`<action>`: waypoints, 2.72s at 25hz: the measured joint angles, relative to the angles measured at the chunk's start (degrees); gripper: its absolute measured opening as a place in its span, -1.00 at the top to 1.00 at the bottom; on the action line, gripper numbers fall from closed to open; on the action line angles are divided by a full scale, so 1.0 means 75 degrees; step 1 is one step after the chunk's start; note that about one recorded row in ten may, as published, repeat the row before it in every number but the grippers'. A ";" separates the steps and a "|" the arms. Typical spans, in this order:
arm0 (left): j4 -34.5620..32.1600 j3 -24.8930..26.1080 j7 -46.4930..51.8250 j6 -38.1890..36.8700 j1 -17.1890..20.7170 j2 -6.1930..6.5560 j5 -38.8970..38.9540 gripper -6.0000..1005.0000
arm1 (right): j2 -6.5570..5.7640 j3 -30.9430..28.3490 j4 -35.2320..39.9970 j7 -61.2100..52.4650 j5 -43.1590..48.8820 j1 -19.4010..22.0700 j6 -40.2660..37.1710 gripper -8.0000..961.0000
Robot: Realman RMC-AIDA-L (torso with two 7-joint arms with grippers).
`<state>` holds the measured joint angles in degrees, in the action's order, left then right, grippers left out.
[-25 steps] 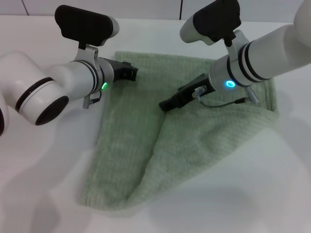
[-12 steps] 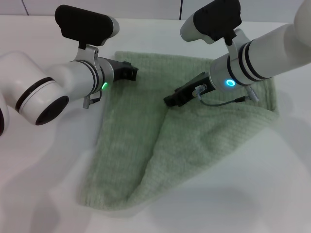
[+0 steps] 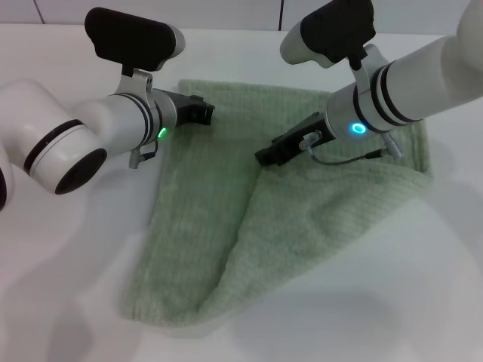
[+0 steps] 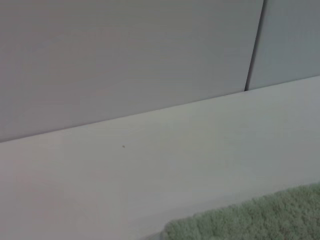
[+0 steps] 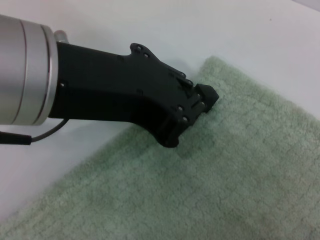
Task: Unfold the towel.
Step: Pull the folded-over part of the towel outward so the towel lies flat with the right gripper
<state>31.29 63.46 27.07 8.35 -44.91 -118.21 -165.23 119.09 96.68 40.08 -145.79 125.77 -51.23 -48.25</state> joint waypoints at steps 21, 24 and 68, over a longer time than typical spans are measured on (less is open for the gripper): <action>-0.0001 0.0007 0.0000 0.0000 0.0012 0.0000 -0.0013 0.99 | -0.0011 -0.0094 -0.0047 0.0030 0.0001 -0.0002 -0.0010 0.76; 0.0000 0.0010 0.0000 0.0000 0.0012 0.0000 -0.0013 0.99 | -0.0012 -0.0095 -0.0047 0.0038 0.0001 0.0001 0.0027 0.79; 0.0000 0.0058 -0.0118 0.0000 0.0079 0.0008 0.0002 0.99 | -0.0014 -0.0195 0.3048 -0.0841 0.1985 0.1010 -0.2127 0.93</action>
<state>31.29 63.90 26.19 8.35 -44.32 -118.14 -165.22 118.98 95.22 62.94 -152.09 140.66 -43.65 -64.20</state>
